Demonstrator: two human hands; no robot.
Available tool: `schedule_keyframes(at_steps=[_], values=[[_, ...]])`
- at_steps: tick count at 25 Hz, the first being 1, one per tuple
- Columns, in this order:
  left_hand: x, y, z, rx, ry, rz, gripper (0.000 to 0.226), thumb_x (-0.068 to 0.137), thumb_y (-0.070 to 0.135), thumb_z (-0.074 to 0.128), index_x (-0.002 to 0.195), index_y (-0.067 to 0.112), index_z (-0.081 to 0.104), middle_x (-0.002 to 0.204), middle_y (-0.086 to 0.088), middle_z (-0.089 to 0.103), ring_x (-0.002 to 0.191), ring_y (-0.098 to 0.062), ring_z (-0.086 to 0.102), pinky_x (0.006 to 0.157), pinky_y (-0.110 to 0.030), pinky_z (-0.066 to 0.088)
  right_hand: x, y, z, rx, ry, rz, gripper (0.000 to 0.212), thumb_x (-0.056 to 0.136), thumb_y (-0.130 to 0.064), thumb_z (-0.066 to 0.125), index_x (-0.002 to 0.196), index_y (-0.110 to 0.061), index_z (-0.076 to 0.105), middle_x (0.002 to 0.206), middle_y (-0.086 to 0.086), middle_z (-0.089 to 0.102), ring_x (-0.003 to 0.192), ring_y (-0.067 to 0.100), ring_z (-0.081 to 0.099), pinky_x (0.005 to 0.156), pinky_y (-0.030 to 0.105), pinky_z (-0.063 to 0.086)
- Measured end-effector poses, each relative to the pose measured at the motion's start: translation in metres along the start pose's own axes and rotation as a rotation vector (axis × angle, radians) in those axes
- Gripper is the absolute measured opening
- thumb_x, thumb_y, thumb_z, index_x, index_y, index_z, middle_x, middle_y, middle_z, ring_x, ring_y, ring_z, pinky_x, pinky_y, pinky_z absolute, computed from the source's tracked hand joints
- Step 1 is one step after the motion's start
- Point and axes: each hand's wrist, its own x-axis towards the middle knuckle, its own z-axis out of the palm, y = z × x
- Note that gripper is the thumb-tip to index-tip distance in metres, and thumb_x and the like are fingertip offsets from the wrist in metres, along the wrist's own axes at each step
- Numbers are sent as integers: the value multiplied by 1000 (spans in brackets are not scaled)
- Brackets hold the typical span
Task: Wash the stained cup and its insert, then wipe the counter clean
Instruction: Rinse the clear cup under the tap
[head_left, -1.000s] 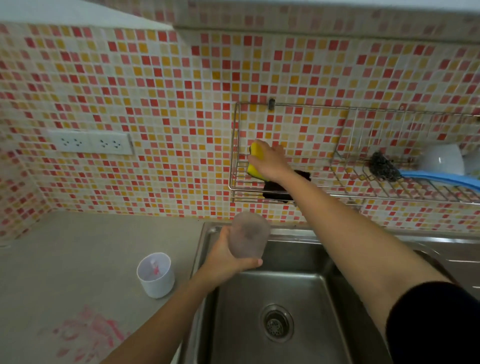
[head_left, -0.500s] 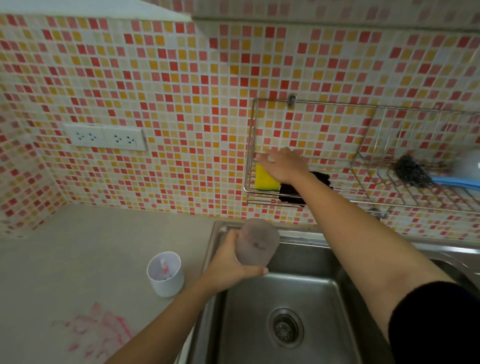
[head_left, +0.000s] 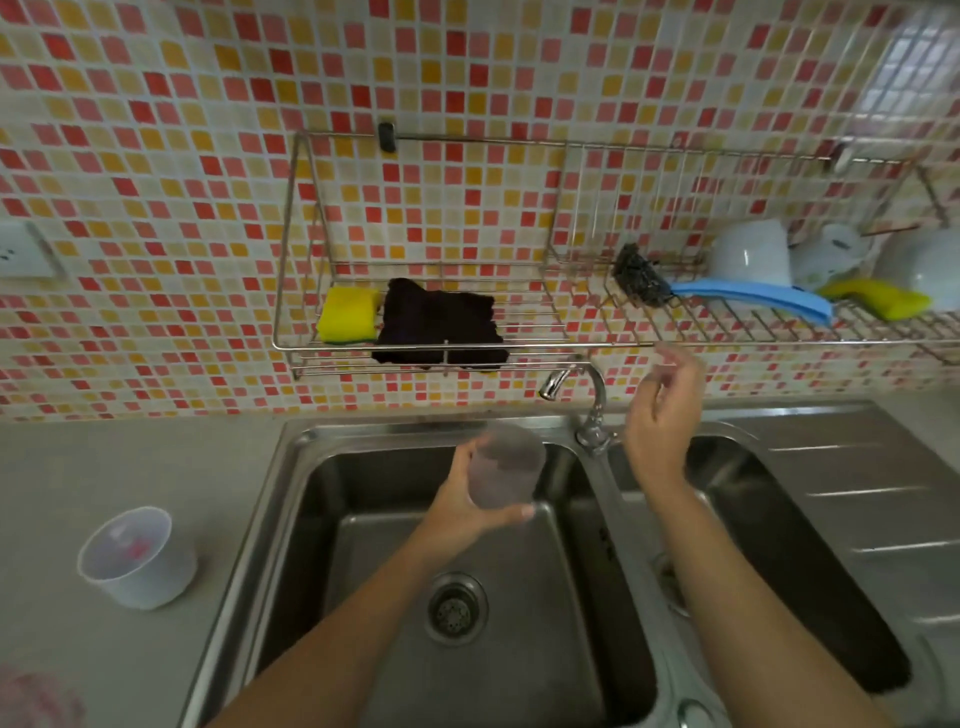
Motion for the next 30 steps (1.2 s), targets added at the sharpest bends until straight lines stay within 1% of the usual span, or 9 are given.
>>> schedule_keyframes(at_steps=[4, 6, 9, 13, 17, 20, 22, 26, 30], values=[[15, -18, 22, 5, 70, -61, 76, 60, 32, 87, 117, 46, 40, 126, 5, 52, 117, -6, 52, 94, -23, 46, -27, 78, -11, -106, -58, 172, 27, 77, 10, 46, 104, 6, 46, 105, 22, 48, 91, 18, 47, 81, 16, 41], [21, -18, 26, 24, 108, -75, 73, 64, 21, 86, 119, 37, 41, 123, 6, 53, 114, -6, 53, 93, -23, 46, -31, 120, -3, -308, -280, 408, 43, 76, 8, 58, 117, 7, 44, 121, 23, 48, 109, 29, 50, 94, 28, 42], [36, -17, 31, 83, 140, -97, 72, 63, 24, 86, 120, 28, 42, 120, 9, 52, 113, -6, 52, 96, -24, 45, -37, 157, 11, -424, -756, 579, 79, 78, 2, 63, 143, 4, 18, 151, 20, 21, 138, 35, 25, 114, 38, 22], [57, -20, 31, 231, 243, -151, 84, 49, 51, 86, 118, 30, 44, 122, 3, 51, 115, -14, 52, 98, -35, 48, -55, 169, 23, -499, -958, 374, 97, 76, -3, 65, 148, -4, -2, 157, 14, 3, 144, 33, 9, 118, 41, 17], [69, -13, 38, 207, 236, -128, 85, 64, 21, 85, 134, 19, 35, 123, 3, 48, 118, -13, 46, 92, -22, 40, -60, 185, 22, -796, -1164, -22, 91, 84, -17, 57, 148, -11, -8, 157, 8, -14, 144, 24, -14, 119, 42, 3], [79, -10, 42, 211, 189, -160, 94, 63, 21, 86, 138, 25, 30, 120, 6, 50, 112, -11, 48, 89, -24, 40, -54, 188, 22, -921, -1250, -105, 86, 87, -19, 51, 148, -14, -10, 157, 5, -17, 144, 22, -16, 116, 44, -2], [85, -9, 49, 212, 197, -199, 84, 62, 22, 87, 130, 25, 38, 115, 8, 54, 107, -11, 50, 85, -22, 42, -52, 188, 18, -903, -1269, -110, 87, 86, -19, 52, 148, -15, -10, 156, 2, -20, 144, 22, -15, 116, 47, -1], [92, -8, 67, 216, 116, -266, 76, 62, 25, 87, 125, 18, 45, 116, 5, 55, 105, -11, 52, 85, -19, 41, -73, 197, -9, -792, -1138, 51, 69, 95, -27, 38, 149, -20, -4, 153, 1, -21, 145, 28, -5, 115, 49, 8], [89, -23, 46, 537, -91, -369, 69, 62, 35, 85, 120, 18, 52, 114, 3, 59, 100, -13, 54, 81, -22, 43, -104, 205, -30, -782, -1180, 198, 68, 98, -39, 32, 149, -16, -7, 157, 10, -14, 144, 33, 11, 112, 45, 21]])
